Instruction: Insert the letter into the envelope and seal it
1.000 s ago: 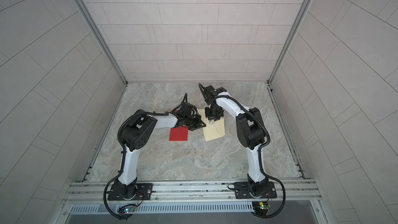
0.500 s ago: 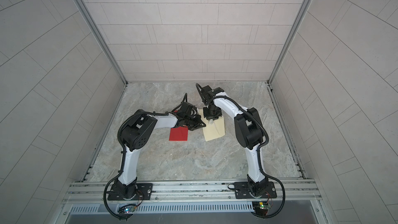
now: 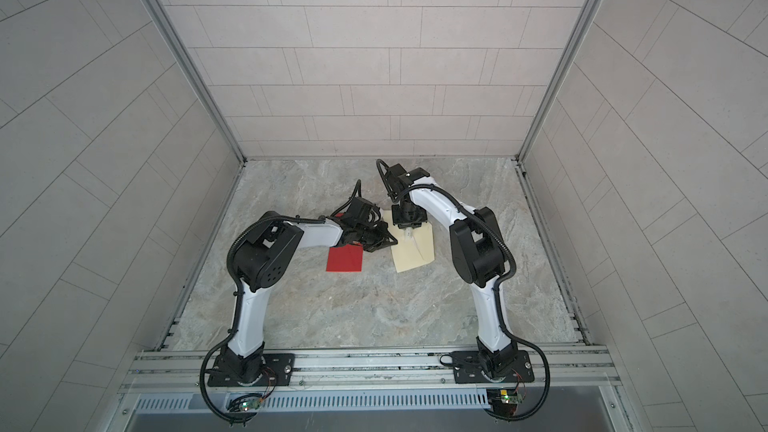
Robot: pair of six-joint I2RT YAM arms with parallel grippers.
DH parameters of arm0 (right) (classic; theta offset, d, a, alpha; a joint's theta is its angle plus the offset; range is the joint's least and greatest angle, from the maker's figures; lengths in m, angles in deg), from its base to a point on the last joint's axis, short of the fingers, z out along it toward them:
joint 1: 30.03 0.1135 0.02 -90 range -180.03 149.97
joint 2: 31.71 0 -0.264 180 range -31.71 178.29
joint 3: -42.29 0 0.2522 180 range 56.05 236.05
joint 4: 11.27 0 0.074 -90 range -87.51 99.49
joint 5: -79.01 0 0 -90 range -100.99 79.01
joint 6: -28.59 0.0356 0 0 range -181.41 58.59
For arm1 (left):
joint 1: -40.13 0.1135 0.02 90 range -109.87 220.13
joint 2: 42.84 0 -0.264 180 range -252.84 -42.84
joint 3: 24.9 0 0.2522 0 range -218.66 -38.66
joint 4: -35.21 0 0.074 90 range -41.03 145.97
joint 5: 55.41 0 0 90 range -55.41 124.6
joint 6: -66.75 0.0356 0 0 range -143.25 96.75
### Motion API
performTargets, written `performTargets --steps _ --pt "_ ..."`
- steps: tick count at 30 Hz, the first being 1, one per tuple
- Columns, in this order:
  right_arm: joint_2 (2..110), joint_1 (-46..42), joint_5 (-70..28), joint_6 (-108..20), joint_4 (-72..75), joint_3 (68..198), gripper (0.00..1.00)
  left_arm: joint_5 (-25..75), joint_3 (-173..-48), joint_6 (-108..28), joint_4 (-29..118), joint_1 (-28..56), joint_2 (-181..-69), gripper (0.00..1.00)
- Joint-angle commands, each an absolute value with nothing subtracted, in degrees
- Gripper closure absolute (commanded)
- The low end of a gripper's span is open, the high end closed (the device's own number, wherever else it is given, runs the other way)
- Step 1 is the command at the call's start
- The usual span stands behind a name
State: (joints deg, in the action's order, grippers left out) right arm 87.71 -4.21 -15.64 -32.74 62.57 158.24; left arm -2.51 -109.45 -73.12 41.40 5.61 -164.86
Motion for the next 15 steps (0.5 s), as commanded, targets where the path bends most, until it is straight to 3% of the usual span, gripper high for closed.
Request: performTargets --steps 1,6,15 --pt "84.7 -4.8 -19.1 -33.4 57.9 155.9 1.0 -2.6 -108.4 -72.1 44.4 5.3 -163.9 1.0" --pt "80.6 -4.5 -21.1 -32.9 57.1 155.0 1.0 -2.6 -108.4 -72.1 44.4 5.3 -164.1 1.0" --pt "83.9 -3.1 -19.0 -33.4 62.0 156.7 1.0 -2.8 -109.2 -71.6 45.1 5.3 -164.5 1.0"
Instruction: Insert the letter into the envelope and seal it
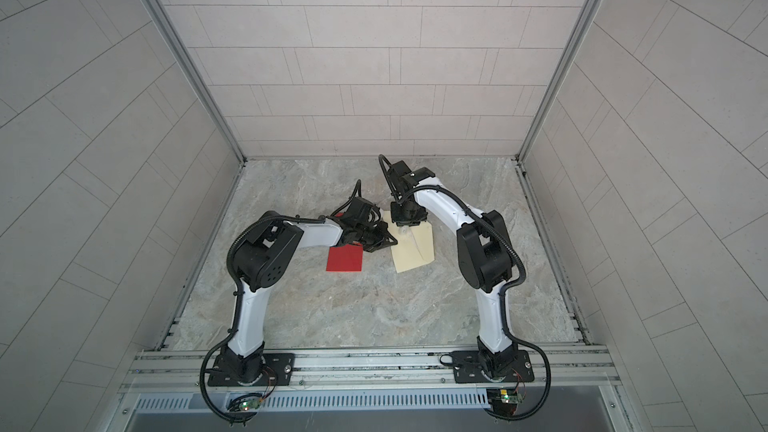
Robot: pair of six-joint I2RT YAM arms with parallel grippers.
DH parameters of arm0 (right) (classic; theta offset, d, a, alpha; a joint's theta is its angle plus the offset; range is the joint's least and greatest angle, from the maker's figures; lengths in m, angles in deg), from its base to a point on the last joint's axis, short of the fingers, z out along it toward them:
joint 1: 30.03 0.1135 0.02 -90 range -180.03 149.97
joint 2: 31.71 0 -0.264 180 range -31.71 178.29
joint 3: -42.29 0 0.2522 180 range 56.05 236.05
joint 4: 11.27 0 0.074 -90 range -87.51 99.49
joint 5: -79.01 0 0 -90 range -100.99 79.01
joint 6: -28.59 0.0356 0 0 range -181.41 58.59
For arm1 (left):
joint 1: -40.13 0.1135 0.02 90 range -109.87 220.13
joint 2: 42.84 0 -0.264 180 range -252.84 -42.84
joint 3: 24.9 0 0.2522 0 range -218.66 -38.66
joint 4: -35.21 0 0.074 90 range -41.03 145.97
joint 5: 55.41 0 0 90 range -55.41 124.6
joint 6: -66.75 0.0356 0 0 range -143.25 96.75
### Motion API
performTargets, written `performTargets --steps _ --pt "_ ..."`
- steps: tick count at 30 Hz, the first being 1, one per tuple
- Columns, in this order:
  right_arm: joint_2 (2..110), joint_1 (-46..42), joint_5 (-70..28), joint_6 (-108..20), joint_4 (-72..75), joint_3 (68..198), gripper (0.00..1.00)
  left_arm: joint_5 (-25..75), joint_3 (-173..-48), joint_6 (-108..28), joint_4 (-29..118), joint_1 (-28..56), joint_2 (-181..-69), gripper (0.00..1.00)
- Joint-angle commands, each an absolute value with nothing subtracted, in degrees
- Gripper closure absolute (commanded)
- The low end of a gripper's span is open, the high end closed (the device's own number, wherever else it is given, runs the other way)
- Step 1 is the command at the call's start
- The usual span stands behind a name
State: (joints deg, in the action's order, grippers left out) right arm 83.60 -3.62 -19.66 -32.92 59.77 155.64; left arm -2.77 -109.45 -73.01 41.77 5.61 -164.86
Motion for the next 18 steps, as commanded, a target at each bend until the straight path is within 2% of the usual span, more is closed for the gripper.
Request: performTargets --steps 1,8,18 --pt "84.3 -3.1 -19.2 -33.4 62.1 156.7 1.0 -2.8 -109.2 -71.6 45.2 5.4 -164.4 1.0" --pt "87.4 -3.0 -19.0 -33.4 61.2 156.8 1.0 -2.9 -109.2 -71.3 45.5 5.3 -164.1 1.0" --pt "90.6 -3.5 -3.1 -32.9 67.9 159.6 1.0 -1.8 -108.6 -70.9 46.3 5.4 -163.4 1.0"
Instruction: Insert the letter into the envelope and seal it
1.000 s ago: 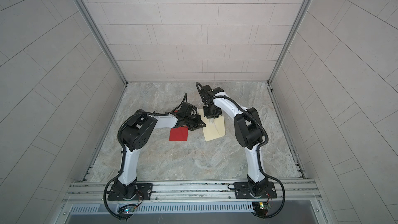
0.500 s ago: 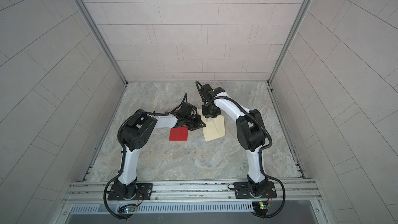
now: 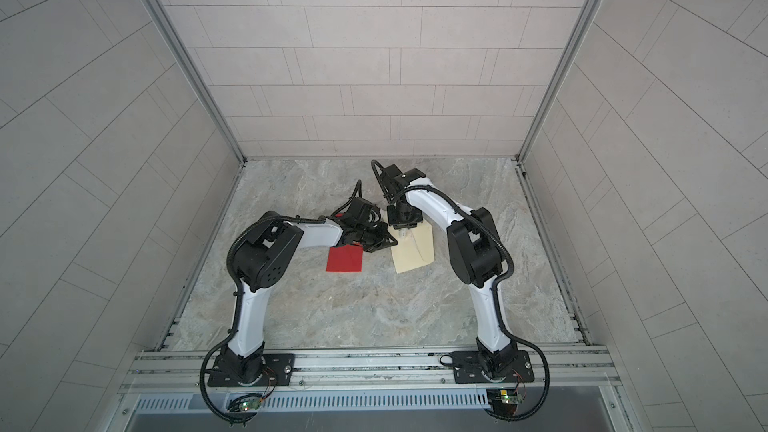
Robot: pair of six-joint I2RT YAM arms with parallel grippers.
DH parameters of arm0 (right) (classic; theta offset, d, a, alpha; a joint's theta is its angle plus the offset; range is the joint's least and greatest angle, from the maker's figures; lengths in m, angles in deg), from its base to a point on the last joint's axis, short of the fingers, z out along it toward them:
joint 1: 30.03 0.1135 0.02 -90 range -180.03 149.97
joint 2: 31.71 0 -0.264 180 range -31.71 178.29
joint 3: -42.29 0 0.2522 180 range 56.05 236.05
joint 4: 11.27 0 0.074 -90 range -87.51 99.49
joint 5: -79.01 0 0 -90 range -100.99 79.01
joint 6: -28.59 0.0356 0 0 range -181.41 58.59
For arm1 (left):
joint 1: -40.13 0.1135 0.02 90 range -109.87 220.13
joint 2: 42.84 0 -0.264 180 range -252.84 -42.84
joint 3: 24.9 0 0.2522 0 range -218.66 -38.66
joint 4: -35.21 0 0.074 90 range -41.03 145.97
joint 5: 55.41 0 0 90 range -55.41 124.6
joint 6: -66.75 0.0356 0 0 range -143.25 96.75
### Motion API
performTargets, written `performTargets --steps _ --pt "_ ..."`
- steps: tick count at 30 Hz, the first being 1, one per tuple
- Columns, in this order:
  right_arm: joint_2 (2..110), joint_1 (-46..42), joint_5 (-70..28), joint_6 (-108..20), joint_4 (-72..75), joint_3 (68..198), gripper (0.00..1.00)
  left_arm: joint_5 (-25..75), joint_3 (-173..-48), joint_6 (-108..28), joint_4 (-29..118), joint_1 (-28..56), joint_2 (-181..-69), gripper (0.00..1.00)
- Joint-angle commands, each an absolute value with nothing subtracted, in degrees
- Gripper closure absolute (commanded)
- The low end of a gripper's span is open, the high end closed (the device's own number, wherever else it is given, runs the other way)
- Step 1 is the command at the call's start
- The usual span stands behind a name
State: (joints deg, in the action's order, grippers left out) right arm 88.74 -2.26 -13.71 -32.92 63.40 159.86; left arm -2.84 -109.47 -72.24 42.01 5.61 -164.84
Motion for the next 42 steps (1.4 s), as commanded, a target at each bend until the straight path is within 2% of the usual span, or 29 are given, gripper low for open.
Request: performTargets --steps 1,5,8,12,20,26,31,34,37,42 --pt "90.6 -3.6 -2.7 -32.8 67.9 159.2 1.0 -1.6 -108.5 -70.9 46.3 5.5 -163.4 1.0" --pt "89.5 -4.3 -4.3 -32.9 66.5 156.9 1.0 -1.5 -108.2 -71.2 45.8 5.6 -163.4 1.0" --pt "85.9 -4.6 -12.8 -33.1 60.5 153.7 1.0 -1.5 -108.3 -71.6 45.3 5.6 -163.5 1.0" --pt "75.5 -6.3 -21.9 -31.1 47.7 146.2 1.0 -1.6 -108.3 -72.1 44.9 5.6 -163.5 1.0" --pt "60.6 -18.2 -24.5 -24.6 30.9 129.1 1.0 -2.0 -107.7 -72.0 44.2 5.6 -163.5 1.0" --pt "60.6 -26.0 -33.4 -23.8 18.7 119.6 0.99 -2.4 -107.9 -72.0 44.0 5.5 -163.5 1.0" --pt "61.5 -26.4 -38.8 -23.6 12.5 114.1 0.97 -2.8 -108.1 -72.0 43.8 5.6 -163.7 1.0" --pt "60.0 -26.1 -38.2 -23.1 11.1 108.7 0.96 -3.0 -108.0 -72.1 43.5 5.6 -163.7 1.0" --pt "58.0 -26.1 -36.8 -22.0 9.6 102.5 0.92 -3.2 -107.9 -72.2 43.4 5.6 -163.7 1.0" --pt "56.7 -25.6 -35.1 -20.6 10.4 96.1 0.76 -3.5 -108.3 -71.0 45.6 5.5 -163.5 1.0"
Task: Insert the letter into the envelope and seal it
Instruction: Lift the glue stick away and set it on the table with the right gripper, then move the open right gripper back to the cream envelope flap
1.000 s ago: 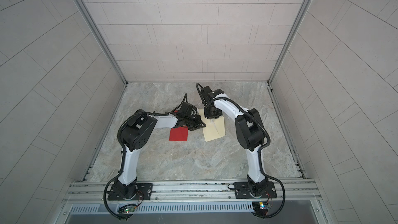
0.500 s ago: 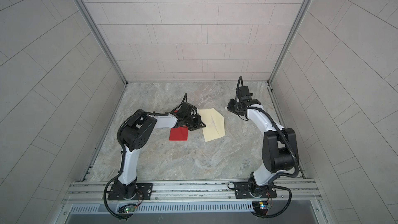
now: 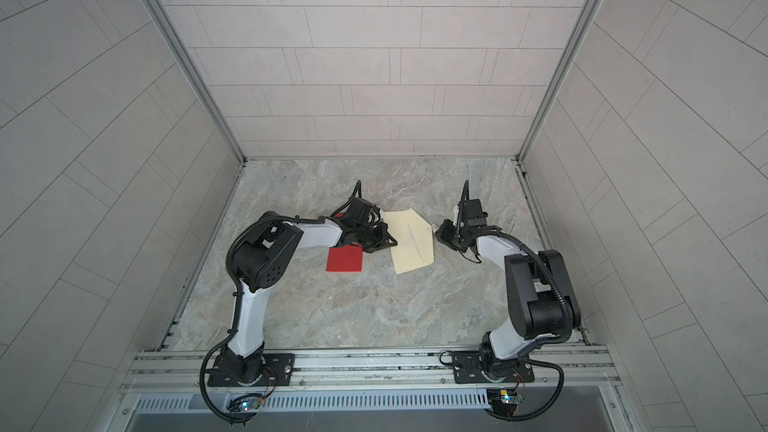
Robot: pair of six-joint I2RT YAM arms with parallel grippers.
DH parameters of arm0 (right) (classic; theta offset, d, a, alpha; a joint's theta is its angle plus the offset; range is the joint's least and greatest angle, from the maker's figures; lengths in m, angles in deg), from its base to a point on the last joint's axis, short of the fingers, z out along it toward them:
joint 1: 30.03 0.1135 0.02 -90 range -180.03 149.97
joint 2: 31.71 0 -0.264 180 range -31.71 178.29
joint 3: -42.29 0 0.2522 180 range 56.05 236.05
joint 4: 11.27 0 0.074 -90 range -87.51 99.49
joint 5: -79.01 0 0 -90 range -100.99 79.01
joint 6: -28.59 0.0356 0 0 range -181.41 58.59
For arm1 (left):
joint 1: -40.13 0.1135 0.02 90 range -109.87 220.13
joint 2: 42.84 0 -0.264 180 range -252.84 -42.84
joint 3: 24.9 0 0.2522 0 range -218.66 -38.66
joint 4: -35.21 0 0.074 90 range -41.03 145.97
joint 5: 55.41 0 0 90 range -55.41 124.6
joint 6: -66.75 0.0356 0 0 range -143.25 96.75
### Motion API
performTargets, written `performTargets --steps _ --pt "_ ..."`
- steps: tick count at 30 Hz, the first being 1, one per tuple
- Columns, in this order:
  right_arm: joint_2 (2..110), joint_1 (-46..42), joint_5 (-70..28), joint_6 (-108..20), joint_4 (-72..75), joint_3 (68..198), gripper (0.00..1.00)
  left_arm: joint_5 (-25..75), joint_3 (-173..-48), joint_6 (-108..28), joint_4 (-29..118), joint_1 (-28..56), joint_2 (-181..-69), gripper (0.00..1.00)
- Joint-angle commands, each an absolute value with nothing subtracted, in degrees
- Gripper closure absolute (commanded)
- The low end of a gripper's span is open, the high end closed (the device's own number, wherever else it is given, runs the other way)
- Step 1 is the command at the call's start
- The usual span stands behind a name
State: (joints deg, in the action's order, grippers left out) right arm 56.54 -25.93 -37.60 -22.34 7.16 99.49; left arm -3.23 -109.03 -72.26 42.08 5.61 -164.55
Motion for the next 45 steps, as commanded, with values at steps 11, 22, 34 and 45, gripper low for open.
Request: performTargets --steps 11,22,34,45 --pt "54.5 -25.5 -35.3 -22.5 18.1 98.8 0.61 -3.0 -109.6 -66.9 52.3 5.6 -162.6 1.0" --pt "54.9 -25.5 -32.9 -27.0 26.1 110.9 0.7 -2.5 -108.5 -65.8 53.5 5.6 -162.1 1.0" --pt "73.2 -24.4 -38.2 -30.6 31.2 124.6 1.0 -2.1 -107.6 -67.0 51.8 5.7 -161.5 1.0" --pt "76.2 -17.7 -43.6 -30.5 31.1 126.7 1.0 -2.3 -107.7 -67.0 51.7 5.7 -162.1 1.0"
